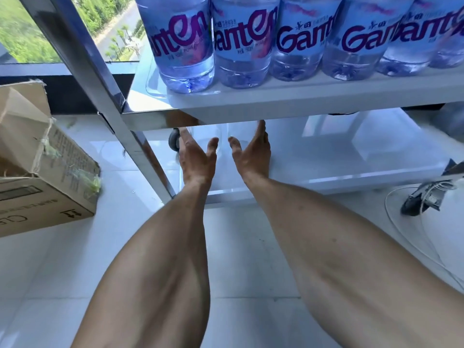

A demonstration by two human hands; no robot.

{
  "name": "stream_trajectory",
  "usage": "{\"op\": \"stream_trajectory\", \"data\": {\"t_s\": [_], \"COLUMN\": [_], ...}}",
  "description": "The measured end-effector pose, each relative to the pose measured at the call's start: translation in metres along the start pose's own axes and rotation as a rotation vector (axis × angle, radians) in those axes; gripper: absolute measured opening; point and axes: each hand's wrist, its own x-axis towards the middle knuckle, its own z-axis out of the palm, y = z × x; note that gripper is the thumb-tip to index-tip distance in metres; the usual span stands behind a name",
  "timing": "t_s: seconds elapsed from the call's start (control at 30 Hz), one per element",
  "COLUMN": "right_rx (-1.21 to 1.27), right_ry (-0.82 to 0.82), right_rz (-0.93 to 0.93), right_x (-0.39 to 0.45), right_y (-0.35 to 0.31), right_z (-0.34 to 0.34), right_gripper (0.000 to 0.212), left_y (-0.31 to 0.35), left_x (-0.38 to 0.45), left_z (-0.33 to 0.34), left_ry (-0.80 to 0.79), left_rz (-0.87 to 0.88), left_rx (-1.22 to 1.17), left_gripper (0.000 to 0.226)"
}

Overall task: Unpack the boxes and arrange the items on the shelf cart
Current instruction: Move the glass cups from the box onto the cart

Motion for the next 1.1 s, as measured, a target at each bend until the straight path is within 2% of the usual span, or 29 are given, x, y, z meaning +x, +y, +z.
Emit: {"op": "stream_trajectory", "data": {"t_s": [0.1,0.23,0.3,0.43,0.5,0.57,0.73,0.8,0.97,1.1], "right_rx": [-0.019,-0.247,-0.272,-0.172,-0.27,-0.404,-0.561,-0.584,-0.578,-0.657], "right_ry": [0.001,0.071,0.087,0.009,-0.019,-0.055,-0.204,-0.316,-0.605,-0.828], "right_rz": [0.001,-0.008,-0.016,0.017,0.054,0.088,0.208,0.236,0.405,0.392], "right_x": [0.003,0.004,0.005,0.007,-0.001,-0.021,-0.079,-0.101,-0.153,-0.195], "right_y": [-0.004,-0.003,-0.002,0.001,0.002,0.001,-0.043,-0.072,-0.154,-0.226], "right_z": [0.005,0.011,0.014,0.015,0.007,-0.008,-0.058,-0.079,-0.118,-0.13], "right_gripper": [0.087,0.089,0.091,0.093,0.091,0.079,0.051,0.039,0.024,0.021], "left_y": [-0.005,-0.002,-0.001,0.001,0.004,0.009,0.038,0.057,0.098,0.117], "left_x": [0.005,0.011,0.013,0.013,0.005,-0.015,-0.069,-0.085,-0.105,-0.107], "left_z": [0.001,0.005,0.007,0.011,0.006,-0.008,-0.085,-0.125,-0.226,-0.303], "left_ry": [-0.012,-0.014,-0.024,-0.073,-0.097,-0.141,-0.325,-0.405,-0.42,-0.408], "left_rz": [0.032,0.035,0.008,-0.029,-0.09,-0.118,-0.127,-0.198,-0.472,-0.6], "left_rx": [0.023,0.015,0.021,0.074,0.122,0.162,0.351,0.373,0.403,0.52], "left_gripper": [0.079,0.065,0.064,0.067,0.075,0.074,0.04,0.025,0.03,0.028]}}
